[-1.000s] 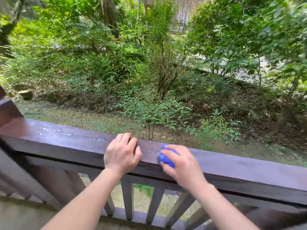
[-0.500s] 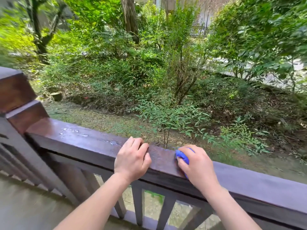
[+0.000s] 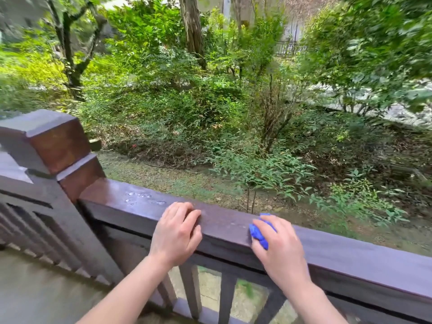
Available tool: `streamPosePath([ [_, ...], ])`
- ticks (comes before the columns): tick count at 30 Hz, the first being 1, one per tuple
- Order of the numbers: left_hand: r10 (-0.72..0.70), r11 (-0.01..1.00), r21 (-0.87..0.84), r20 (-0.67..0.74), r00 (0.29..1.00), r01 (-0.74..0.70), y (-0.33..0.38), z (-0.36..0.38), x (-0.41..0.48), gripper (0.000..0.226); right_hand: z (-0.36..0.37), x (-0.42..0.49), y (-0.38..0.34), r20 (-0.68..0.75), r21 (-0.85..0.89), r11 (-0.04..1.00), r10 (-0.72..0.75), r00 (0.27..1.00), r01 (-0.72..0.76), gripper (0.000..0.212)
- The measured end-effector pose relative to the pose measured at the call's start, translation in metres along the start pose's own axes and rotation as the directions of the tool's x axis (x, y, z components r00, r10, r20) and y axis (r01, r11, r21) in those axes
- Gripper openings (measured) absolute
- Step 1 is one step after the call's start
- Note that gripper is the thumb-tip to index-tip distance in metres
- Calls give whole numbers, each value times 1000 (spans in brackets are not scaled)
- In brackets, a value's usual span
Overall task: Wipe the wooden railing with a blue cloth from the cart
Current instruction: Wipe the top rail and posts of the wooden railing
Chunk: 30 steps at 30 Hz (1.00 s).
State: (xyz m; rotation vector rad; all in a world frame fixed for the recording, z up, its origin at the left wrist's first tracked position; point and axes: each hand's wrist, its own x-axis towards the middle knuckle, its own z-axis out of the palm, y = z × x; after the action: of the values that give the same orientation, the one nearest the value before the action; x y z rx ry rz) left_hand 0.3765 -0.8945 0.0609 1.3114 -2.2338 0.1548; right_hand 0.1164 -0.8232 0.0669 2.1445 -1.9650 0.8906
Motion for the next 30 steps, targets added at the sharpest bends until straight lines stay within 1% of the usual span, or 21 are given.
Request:
streamPosePath([
  [2, -4, 999, 45, -14, 1000, 5, -27, -4, -1, 33, 4, 5, -2, 1, -7, 999, -42, 999, 42, 41],
  [3, -7, 998, 62, -18, 1000, 8, -39, -5, 1, 33, 4, 8, 3, -22, -30, 999, -23, 999, 22, 39],
  [6, 27, 995, 101, -9, 1000, -26, -59, -2, 7, 36, 5, 10, 3, -134, -51, 984, 164, 977, -172, 36],
  [7, 53, 993, 111, -11, 999, -51, -61, 1, 8, 37, 9, 11, -6, -162, -49, 978, 191, 968, -201, 37],
  [9, 69, 992, 110, -28, 997, -66, -60, 8, 8, 38, 24, 9, -28, -141, -38, 991, 120, 983, -126, 36],
  [11, 68, 995, 84, -77, 995, -61, -62, 14, 8, 37, 30, 3, -39, -71, -40, 999, -40, 997, 37, 34],
  [12, 74, 994, 81, -95, 993, -67, -64, 15, 8, 37, 27, 4, -33, -61, -58, 997, -57, 996, 54, 34],
  [13, 81, 994, 77, -102, 991, -73, -66, 16, 7, 37, 22, 8, -23, -71, -79, 997, -8, 997, 2, 35],
  [14, 87, 994, 71, -103, 991, -79, -67, 17, 7, 38, 16, 13, -14, -116, -99, 990, 89, 989, -100, 35],
  [16, 94, 993, 84, -119, 988, -84, -64, 20, 8, 40, 15, 19, -12, -209, -77, 955, 264, 942, -285, 37],
  [17, 90, 993, 89, -130, 987, -79, -63, 21, 8, 40, 21, 21, -24, -218, -73, 954, 271, 938, -292, 37],
  [18, 93, 994, 70, -130, 987, -85, -70, 19, 8, 40, 33, 23, -47, -193, -72, 960, 253, 948, -271, 36],
  [20, 100, 994, 67, -138, 985, -91, -74, 18, 7, 41, 50, 18, -80, -104, -45, 995, 83, 991, -88, 34],
  [21, 98, 994, 64, -137, 986, -90, -71, 19, 8, 41, 50, 15, -78, -80, -45, 999, 2, 997, -6, 34],
  [22, 94, 995, 52, -122, 988, -88, -67, 18, 9, 41, 43, 16, -67, -70, -49, 999, -4, 998, 1, 34],
  [23, 97, 995, 38, -110, 989, -94, -63, 17, 10, 40, 36, 18, -53, -84, -61, 996, 59, 995, -64, 33],
  [25, 96, 995, 22, -92, 991, -94, -63, 15, 11, 39, 27, 27, -42, -152, -52, 958, 273, 950, -283, 32],
  [26, 84, 996, 27, -78, 993, -82, -63, 13, 12, 39, 30, 32, -48, -165, -55, 941, 323, 932, -335, 32],
  [27, 75, 997, 37, -63, 995, -73, -63, 10, 12, 39, 39, 35, -61, -156, -76, 948, 295, 943, -309, 33],
  [29, 64, 997, 35, -41, 997, -62, -63, 6, 12, 38, 61, 39, -92, -86, -80, 993, 77, 993, -84, 36],
  [30, 67, 998, 23, -40, 997, -66, -64, 4, 12, 37, 68, 41, -101, -40, -66, 997, -34, 999, 31, 37],
])
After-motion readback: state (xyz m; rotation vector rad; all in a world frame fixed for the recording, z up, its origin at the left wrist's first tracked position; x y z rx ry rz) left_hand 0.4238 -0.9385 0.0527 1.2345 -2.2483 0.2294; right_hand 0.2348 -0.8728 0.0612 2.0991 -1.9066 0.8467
